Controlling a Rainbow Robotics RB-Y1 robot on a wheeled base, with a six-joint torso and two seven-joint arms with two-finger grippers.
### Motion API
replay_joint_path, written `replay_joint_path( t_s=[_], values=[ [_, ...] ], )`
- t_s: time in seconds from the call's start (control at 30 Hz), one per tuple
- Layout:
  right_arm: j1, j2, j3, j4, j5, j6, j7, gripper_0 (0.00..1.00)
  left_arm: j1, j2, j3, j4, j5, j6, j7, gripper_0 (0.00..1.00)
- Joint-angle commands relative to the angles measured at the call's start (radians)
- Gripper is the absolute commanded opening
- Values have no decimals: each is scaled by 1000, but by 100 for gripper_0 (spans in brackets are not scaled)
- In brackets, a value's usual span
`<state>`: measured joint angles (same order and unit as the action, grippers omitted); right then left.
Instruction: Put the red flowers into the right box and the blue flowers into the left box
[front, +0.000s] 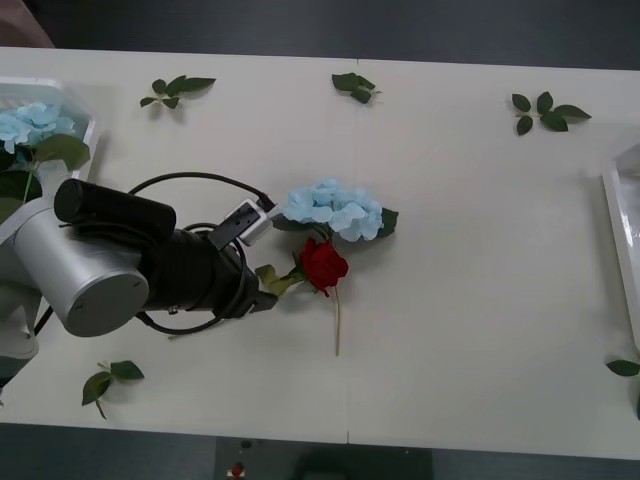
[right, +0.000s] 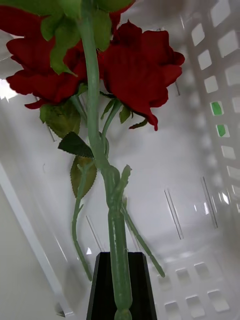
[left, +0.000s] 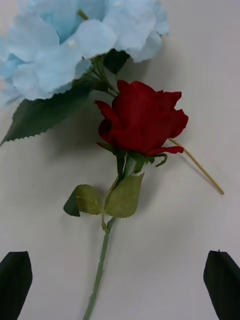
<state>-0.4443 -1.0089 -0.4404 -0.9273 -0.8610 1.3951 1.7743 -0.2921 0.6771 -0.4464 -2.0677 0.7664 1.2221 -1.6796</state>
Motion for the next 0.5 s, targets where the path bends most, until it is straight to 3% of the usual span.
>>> replay_joint_path(
  t_s=[0.03, 0.33, 0.37, 0.4, 0.43, 0.5],
  values=[
    [44, -36, 17, -30, -47, -81, -18, 0, -42, 1, -32, 23, -41, -27, -48, 100],
    [111, -36, 35, -30, -128, -186, 13, 2, -94, -82, -91, 110, -130, -44, -48, 100],
    [111, -36, 34, -31, -130, -186, 17, 19, -102, -94, -95, 130, -136, -52, -48, 100],
    [111, -34, 32, -31, -133, -186, 22, 46, -108, -103, -98, 146, -139, -56, -51, 100],
    [111, -36, 31, -31, -136, -186, 25, 80, -114, -114, -103, 167, -147, -62, -52, 100],
    [111, -36, 29, -31, -147, -185, 34, 100, -125, -129, -112, 198, -156, -76, -57, 100]
  ],
)
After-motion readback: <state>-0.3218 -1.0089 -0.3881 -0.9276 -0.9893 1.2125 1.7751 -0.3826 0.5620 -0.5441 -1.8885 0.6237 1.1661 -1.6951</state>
